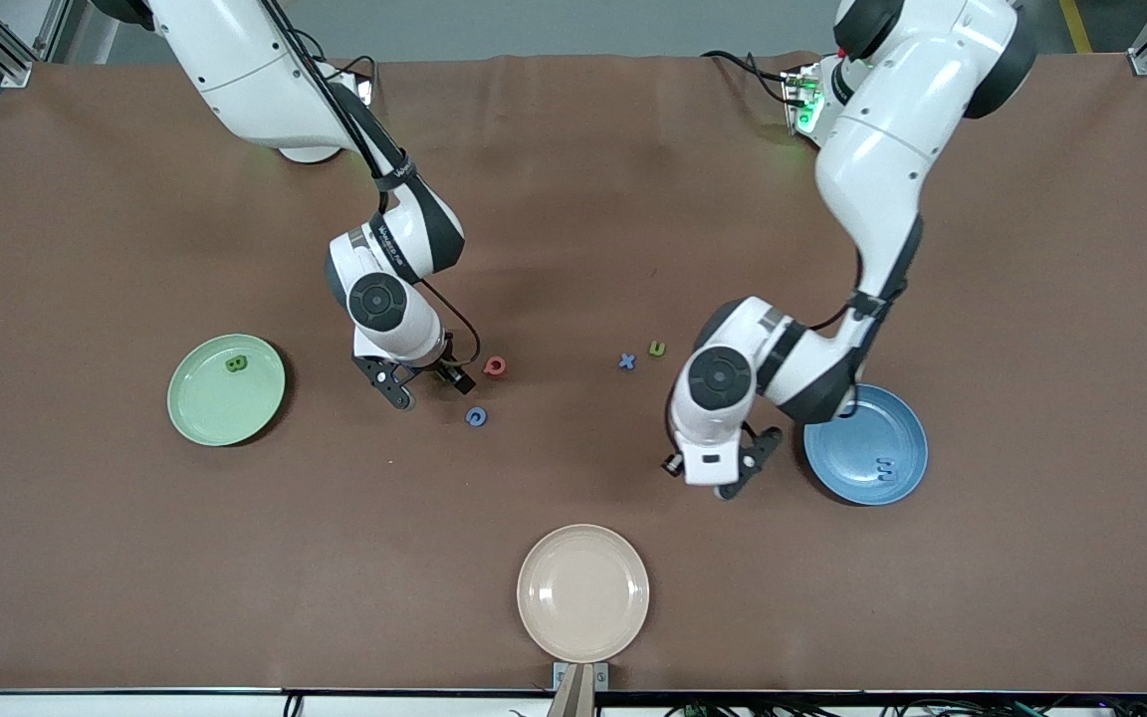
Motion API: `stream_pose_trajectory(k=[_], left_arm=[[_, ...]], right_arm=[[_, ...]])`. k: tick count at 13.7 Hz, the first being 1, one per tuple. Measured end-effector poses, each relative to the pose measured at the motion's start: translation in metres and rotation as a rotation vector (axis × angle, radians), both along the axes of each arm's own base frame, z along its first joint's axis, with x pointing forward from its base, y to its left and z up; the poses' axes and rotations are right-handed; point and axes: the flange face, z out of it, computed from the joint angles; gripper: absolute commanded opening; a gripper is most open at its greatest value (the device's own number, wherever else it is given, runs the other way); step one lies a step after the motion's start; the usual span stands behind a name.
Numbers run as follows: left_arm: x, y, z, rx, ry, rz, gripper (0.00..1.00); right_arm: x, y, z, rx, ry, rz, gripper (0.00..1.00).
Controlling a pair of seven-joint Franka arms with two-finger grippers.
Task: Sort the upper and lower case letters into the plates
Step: 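Carry the b to the blue plate while the right gripper grasps the green Z, then release the b onto the blue plate while the right gripper lifts the Z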
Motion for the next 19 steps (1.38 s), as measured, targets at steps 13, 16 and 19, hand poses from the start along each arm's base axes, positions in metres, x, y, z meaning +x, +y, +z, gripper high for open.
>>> stream_pose_trajectory(k=[13, 16, 19], left_arm=[[0.001, 0.242, -0.008, 0.027, 0.157, -0.249, 0.33], [-0.006, 0.262, -0.026, 0.011, 0.16, -0.256, 1.0], [-0.007, 0.265, -0.028, 0.008, 0.158, -0.255, 1.0]], right_arm=[[0.004, 0.004, 0.001, -0.014, -0.024, 0.031, 0.39], [0.003, 0.002, 0.003, -0.027, -0.017, 0.037, 0.24], [0.003, 0.002, 0.004, -0.027, -0.019, 0.039, 0.15]])
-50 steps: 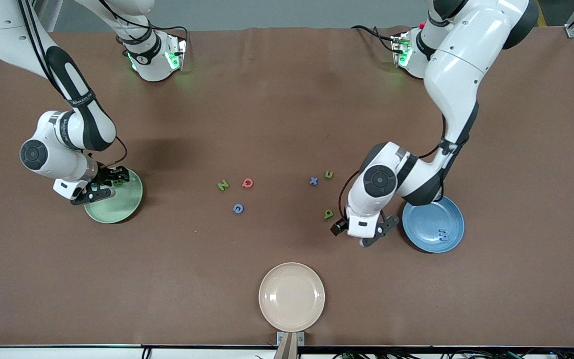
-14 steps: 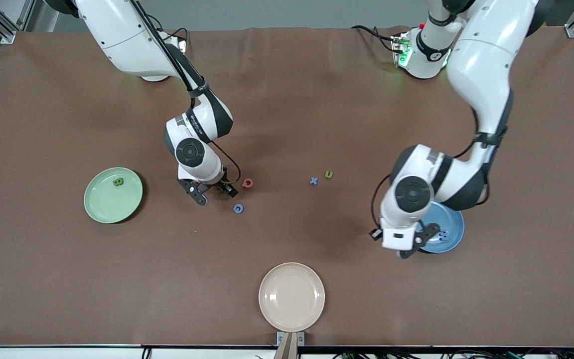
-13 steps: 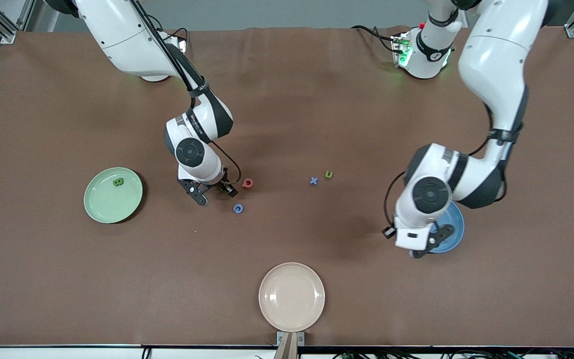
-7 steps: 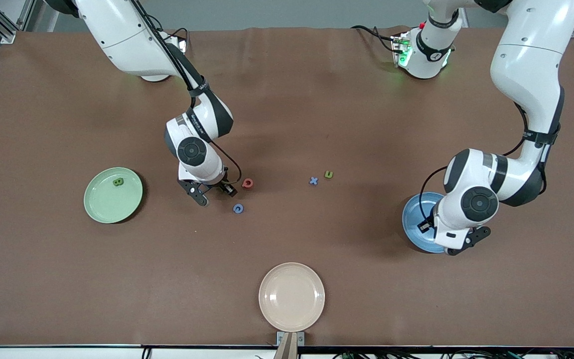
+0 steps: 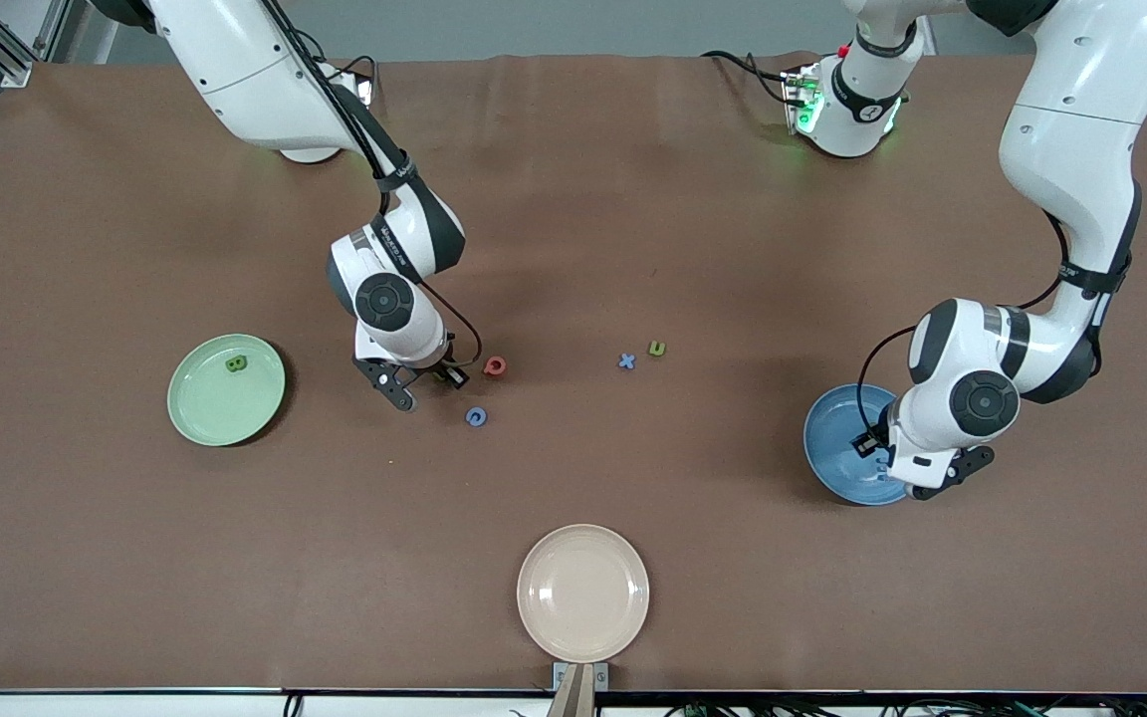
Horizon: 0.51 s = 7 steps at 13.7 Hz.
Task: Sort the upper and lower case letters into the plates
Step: 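Release the b onto the blue plate while the right gripper lifts the Z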
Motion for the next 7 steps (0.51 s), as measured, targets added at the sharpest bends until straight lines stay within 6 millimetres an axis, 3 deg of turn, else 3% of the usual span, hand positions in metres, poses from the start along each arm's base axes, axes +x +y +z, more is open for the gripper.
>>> stream_pose_trajectory(k=[4, 7], left_arm=[[0.004, -0.024, 0.013, -0.017, -0.027, -0.013, 1.0], [-0.001, -0.081, 0.033, -0.059, -0.062, 0.071, 1.0]], right_arm=[[0.005, -0.004, 0.003, -0.005, -0.004, 0.035, 0.12], [0.02, -0.028, 0.027, -0.018, 0.034, 0.132, 0.12]])
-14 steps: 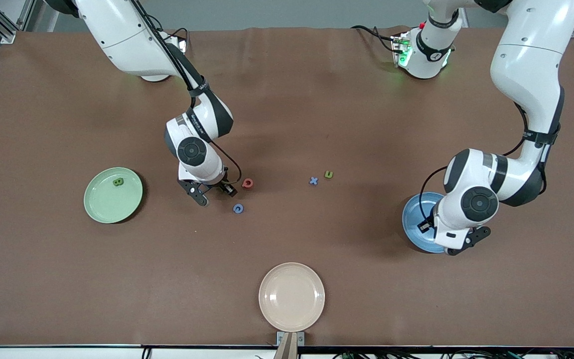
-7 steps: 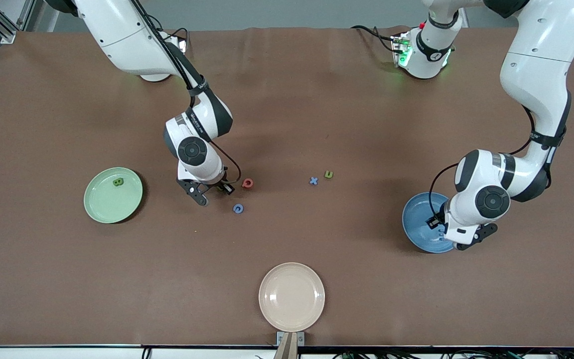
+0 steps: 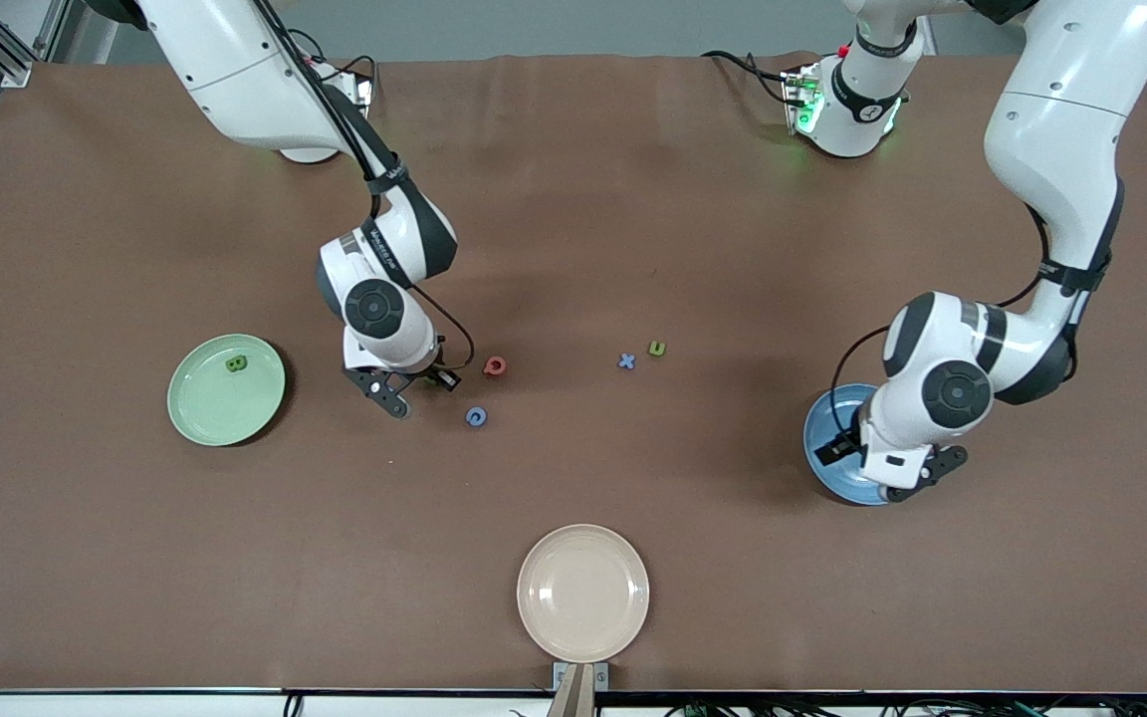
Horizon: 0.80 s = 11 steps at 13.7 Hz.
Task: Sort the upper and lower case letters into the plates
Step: 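Release the b onto the blue plate while the right gripper lifts the Z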
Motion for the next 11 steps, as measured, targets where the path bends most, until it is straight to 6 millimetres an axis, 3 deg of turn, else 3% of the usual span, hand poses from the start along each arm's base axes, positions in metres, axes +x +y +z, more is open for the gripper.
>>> stream_pose_trajectory(k=[3, 6, 8, 11], left_arm=[[-0.019, -0.068, 0.023, -0.039, -0.016, 0.119, 1.0], [-0.046, -0.116, 0.022, -0.028, 0.0, 0.258, 1.0], [-0.062, -0.134, 0.014, -0.011, 0.018, 0.351, 1.0], [-0.083, -0.155, 0.008, 0.003, 0.042, 0.5, 0.98]], right_arm=[[0.016, -0.047, 0.052, 0.005, 0.044, 0.122, 0.12], [0.028, -0.114, 0.095, 0.036, 0.073, 0.276, 0.12], [0.035, -0.173, 0.102, 0.072, 0.083, 0.391, 0.12], [0.041, -0.268, 0.094, 0.125, 0.065, 0.547, 0.12]])
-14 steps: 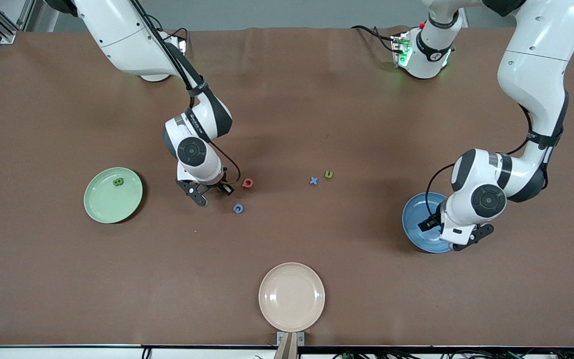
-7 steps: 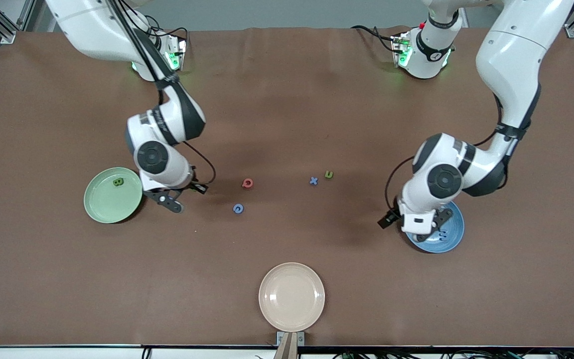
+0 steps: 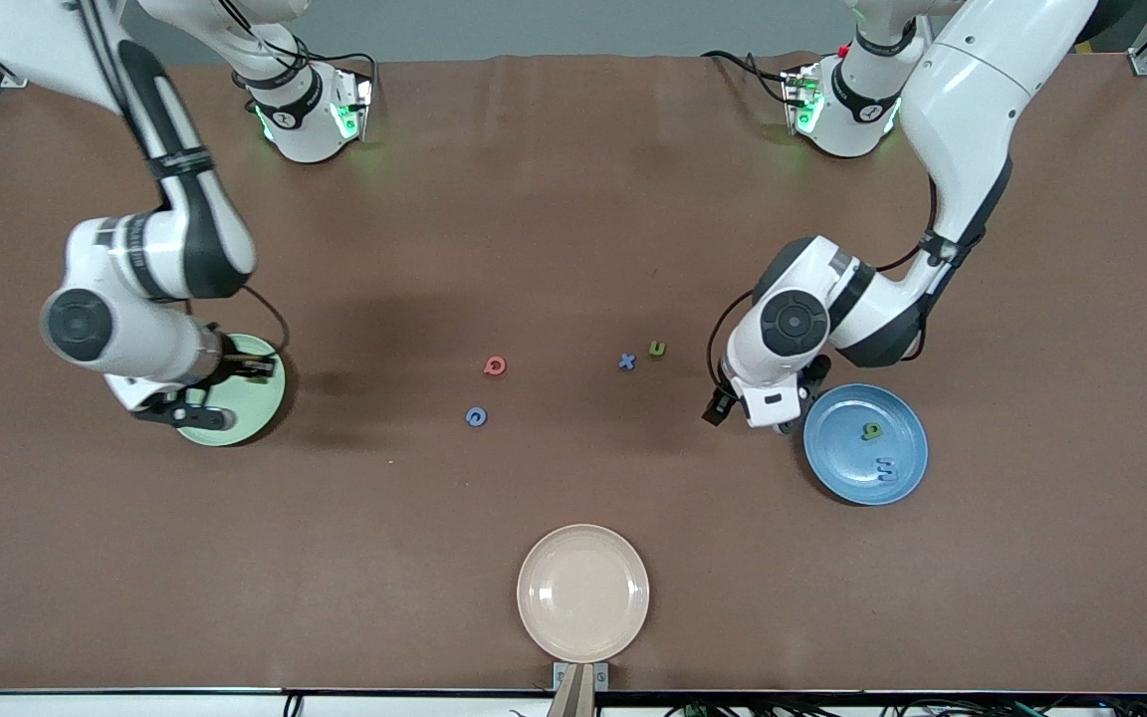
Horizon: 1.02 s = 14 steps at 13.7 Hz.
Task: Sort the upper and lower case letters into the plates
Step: 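Release the b onto the blue plate while the right gripper lifts the Z, then move the left gripper to the green n while the right gripper drops Z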
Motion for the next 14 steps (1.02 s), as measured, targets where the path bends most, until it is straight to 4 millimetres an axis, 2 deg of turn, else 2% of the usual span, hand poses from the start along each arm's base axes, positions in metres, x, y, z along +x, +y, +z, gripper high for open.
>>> stream_pose_trajectory(k=[2, 4, 7, 9, 11, 14], left_arm=[[-0.017, -0.014, -0.006, 0.01, 0.022, 0.081, 0.95], [-0.036, -0.03, -0.015, 0.014, 0.028, 0.138, 0.95], [-0.061, -0.05, -0.029, 0.013, 0.0, 0.179, 0.95], [-0.077, -0.057, -0.04, 0.015, -0.047, 0.176, 0.93], [-0.091, -0.059, -0.051, 0.021, -0.085, 0.181, 0.92], [-0.101, -0.066, -0.055, 0.009, -0.096, 0.18, 0.89]], right_arm=[[-0.003, -0.043, -0.015, 0.026, -0.025, 0.072, 0.12], [-0.007, -0.058, -0.041, 0.037, -0.039, 0.105, 0.12], [-0.014, -0.054, -0.079, 0.045, -0.049, 0.123, 0.13], [-0.018, -0.049, -0.097, 0.049, -0.058, 0.13, 0.14], [-0.02, -0.046, -0.109, 0.053, -0.06, 0.134, 0.16], [-0.02, -0.045, -0.112, 0.054, -0.057, 0.135, 0.24]])
